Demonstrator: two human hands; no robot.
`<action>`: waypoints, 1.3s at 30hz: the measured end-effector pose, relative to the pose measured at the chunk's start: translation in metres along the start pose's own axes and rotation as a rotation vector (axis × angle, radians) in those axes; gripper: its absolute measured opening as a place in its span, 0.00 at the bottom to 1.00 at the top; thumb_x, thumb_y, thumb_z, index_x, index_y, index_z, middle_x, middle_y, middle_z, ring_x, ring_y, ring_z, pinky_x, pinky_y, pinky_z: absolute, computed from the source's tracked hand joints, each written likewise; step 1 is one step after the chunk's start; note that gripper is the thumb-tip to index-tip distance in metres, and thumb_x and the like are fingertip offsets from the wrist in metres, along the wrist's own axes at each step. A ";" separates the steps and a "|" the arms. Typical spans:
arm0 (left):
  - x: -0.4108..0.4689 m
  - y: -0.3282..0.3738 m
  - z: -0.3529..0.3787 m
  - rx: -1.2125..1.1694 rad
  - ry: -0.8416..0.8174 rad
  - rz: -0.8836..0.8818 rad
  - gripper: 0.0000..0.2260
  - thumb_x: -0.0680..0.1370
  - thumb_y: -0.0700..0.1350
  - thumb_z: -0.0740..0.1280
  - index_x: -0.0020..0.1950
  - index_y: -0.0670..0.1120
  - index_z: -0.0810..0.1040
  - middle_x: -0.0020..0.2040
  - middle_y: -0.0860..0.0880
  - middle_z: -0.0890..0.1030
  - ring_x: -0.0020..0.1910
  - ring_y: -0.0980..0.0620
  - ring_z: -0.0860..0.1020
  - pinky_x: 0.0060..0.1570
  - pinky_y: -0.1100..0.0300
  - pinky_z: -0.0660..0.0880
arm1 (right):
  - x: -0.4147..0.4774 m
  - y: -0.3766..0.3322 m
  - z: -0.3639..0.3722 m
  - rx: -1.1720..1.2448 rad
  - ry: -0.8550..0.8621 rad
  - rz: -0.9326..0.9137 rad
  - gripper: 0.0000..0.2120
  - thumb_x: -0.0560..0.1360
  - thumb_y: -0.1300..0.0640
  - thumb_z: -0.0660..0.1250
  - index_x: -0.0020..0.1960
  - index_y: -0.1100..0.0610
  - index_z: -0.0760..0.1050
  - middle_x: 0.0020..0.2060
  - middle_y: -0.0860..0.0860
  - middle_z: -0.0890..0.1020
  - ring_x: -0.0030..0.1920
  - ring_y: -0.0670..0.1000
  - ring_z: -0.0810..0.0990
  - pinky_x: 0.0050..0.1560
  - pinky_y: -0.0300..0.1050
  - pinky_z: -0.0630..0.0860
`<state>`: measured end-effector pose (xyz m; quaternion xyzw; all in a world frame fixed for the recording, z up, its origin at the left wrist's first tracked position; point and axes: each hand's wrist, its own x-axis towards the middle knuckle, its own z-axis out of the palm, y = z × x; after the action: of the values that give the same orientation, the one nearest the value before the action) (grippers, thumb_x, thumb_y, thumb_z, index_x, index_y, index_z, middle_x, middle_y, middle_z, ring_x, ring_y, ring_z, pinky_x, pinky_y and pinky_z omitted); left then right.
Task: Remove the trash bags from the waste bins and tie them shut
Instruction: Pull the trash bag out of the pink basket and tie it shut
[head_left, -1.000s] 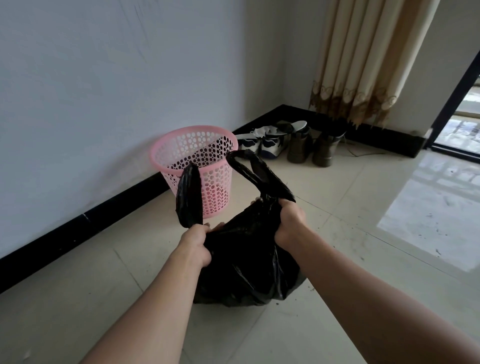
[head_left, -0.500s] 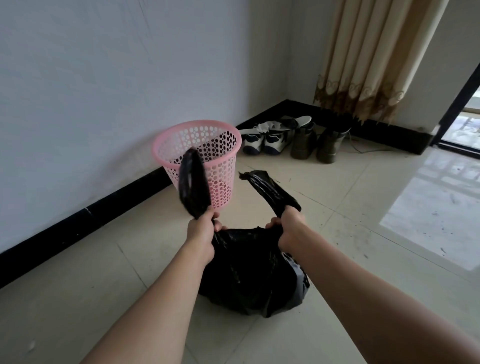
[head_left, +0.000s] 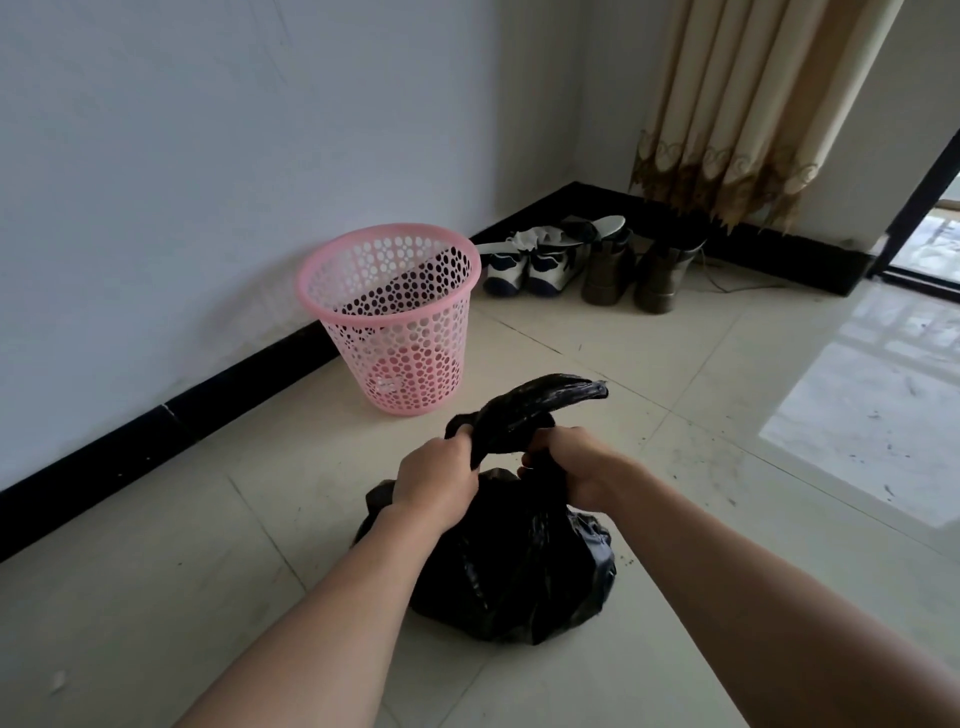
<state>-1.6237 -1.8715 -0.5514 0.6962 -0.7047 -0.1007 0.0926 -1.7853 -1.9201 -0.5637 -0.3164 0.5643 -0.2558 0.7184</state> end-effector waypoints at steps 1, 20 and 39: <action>-0.001 0.000 0.001 0.070 -0.027 0.025 0.14 0.79 0.44 0.59 0.64 0.44 0.69 0.48 0.41 0.80 0.47 0.39 0.79 0.41 0.52 0.72 | -0.001 0.000 -0.003 -0.020 -0.072 0.004 0.13 0.74 0.66 0.62 0.57 0.68 0.74 0.38 0.58 0.77 0.38 0.58 0.78 0.48 0.53 0.80; 0.005 -0.012 0.017 -0.704 -0.209 -0.307 0.05 0.71 0.36 0.67 0.45 0.41 0.80 0.36 0.46 0.81 0.35 0.48 0.78 0.36 0.60 0.72 | -0.010 -0.021 -0.012 0.248 -0.170 -0.031 0.14 0.76 0.54 0.56 0.41 0.61 0.75 0.34 0.56 0.80 0.35 0.54 0.78 0.39 0.46 0.76; 0.007 -0.013 -0.014 -1.116 -0.548 -0.412 0.12 0.69 0.35 0.73 0.53 0.38 0.81 0.45 0.37 0.82 0.41 0.42 0.81 0.50 0.49 0.79 | -0.011 -0.024 -0.009 -0.331 0.175 -0.266 0.07 0.75 0.61 0.61 0.44 0.64 0.76 0.36 0.56 0.77 0.34 0.54 0.77 0.36 0.44 0.75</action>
<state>-1.6072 -1.8791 -0.5419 0.6133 -0.3969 -0.6408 0.2360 -1.7967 -1.9301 -0.5401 -0.4781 0.6122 -0.2785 0.5648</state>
